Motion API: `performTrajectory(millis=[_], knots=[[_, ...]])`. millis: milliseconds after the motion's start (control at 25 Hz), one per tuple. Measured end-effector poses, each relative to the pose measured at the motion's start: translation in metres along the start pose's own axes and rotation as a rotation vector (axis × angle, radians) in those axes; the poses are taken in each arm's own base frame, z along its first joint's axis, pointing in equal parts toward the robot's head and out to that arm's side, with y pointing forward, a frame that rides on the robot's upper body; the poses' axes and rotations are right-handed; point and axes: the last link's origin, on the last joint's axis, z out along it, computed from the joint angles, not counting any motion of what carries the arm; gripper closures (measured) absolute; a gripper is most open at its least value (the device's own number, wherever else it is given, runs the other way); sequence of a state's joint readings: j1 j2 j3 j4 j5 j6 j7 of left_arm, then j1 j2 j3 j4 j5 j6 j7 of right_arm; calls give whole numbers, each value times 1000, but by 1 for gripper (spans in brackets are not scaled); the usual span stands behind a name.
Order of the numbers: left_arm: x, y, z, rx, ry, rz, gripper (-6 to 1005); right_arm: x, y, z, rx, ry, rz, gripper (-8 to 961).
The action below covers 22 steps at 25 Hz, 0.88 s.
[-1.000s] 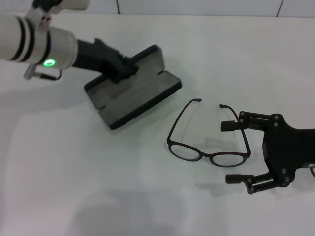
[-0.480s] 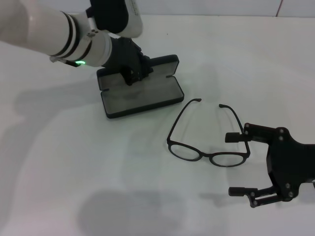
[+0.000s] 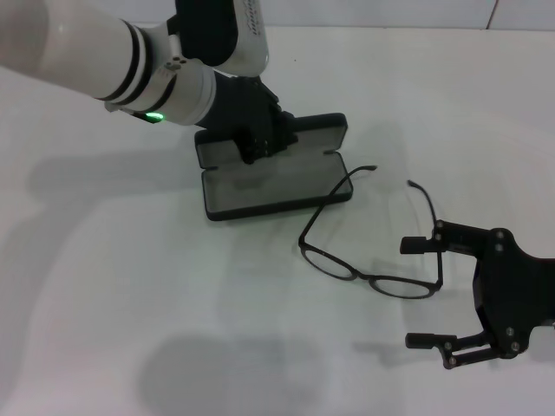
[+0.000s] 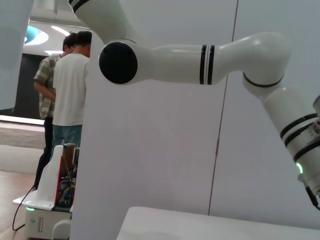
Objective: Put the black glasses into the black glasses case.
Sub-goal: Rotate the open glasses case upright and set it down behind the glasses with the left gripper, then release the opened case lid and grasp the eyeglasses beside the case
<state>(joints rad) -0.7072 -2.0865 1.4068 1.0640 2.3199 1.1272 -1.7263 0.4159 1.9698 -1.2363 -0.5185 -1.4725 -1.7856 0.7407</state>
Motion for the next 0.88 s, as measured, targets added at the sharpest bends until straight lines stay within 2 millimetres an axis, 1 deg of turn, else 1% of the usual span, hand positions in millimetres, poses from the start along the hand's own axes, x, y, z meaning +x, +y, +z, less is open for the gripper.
performTrajectory(millis=[280, 560, 880], knots=[[7, 6, 2, -49, 22, 30, 801, 1, 1, 0, 1, -1, 5, 68], [11, 11, 9, -48, 27, 51, 802, 1, 2, 0, 3, -2, 11, 68], [14, 17, 16, -61, 3, 60, 748, 2, 4, -2, 10, 0, 17, 68]])
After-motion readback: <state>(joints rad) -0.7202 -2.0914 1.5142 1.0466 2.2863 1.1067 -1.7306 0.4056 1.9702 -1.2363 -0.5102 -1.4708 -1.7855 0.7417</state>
